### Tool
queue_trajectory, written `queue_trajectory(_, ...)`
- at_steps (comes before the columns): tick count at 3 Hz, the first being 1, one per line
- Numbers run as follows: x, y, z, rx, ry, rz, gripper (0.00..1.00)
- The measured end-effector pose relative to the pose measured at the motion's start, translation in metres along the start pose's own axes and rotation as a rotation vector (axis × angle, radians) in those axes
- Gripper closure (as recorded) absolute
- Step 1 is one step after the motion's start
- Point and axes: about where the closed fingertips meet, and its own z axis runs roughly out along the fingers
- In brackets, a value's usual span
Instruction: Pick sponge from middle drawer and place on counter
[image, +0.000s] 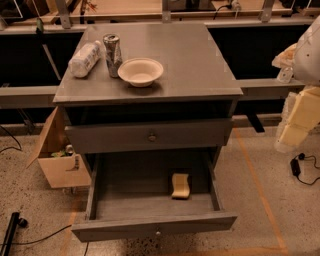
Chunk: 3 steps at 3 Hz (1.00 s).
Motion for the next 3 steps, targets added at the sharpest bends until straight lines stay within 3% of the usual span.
queue_trajectory(2,-0.002,-0.001,-0.001,0.011,-0.033,0.016,0.00)
queue_trajectory(3,-0.003,0.014,0.040,-0.054,-0.135,0.176,0.00)
